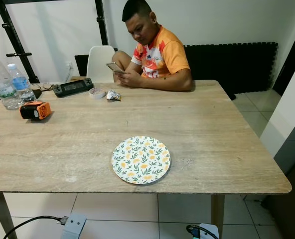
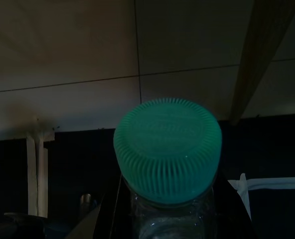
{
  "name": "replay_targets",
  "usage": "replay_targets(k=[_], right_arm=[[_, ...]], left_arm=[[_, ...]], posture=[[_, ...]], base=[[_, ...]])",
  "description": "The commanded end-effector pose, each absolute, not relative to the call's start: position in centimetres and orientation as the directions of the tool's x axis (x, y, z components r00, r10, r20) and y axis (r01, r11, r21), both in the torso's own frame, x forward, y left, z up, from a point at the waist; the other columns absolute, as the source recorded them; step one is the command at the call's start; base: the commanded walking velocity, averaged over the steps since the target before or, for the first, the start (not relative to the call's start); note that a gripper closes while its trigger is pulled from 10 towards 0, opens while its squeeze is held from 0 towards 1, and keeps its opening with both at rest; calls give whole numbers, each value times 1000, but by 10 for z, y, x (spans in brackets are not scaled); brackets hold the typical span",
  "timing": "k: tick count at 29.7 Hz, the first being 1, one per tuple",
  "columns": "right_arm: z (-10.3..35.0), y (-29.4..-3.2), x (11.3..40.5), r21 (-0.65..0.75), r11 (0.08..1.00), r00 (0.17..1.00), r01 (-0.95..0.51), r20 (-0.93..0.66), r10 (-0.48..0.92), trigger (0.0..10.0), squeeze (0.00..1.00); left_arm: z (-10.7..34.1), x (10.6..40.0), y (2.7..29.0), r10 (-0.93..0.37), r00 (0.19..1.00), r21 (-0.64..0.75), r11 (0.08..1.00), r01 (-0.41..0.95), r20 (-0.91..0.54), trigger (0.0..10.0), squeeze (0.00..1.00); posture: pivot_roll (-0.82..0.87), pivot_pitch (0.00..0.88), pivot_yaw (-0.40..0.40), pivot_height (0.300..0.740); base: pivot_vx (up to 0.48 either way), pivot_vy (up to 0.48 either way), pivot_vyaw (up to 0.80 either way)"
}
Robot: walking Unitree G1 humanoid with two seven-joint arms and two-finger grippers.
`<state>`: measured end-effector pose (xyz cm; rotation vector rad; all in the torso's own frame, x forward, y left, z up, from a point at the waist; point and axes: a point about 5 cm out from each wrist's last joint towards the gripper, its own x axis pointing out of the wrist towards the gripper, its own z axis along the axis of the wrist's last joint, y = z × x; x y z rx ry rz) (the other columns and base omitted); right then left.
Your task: Restocking fridge
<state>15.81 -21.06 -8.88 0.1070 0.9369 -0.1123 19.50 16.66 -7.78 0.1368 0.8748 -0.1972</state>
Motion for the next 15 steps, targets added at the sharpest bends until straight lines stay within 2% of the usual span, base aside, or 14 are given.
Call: replay_targets(k=[1, 7, 15], right_arm=[[-89, -213, 156, 45, 988, 589, 151, -807, -54, 10000, 0], [-88, -211, 160, 45, 990, 596, 134, -802, -44, 10000, 0], [-87, -205, 164, 37, 994, 596, 102, -802, -31, 10000, 0]], left_arm=[[-80, 192, 166, -123, 610, 40, 969, 246, -783, 10000, 0], [-78, 193, 173, -108, 619, 51, 971, 232, -778, 10000, 0], [-76, 195, 181, -93, 631, 54, 976, 210, -770, 10000, 0]], posture=[[-57, 63, 58, 734], [-55, 67, 27, 734], [-59, 57, 42, 734]], base=[[0, 0, 0], [0, 0, 0], [0, 0, 0]])
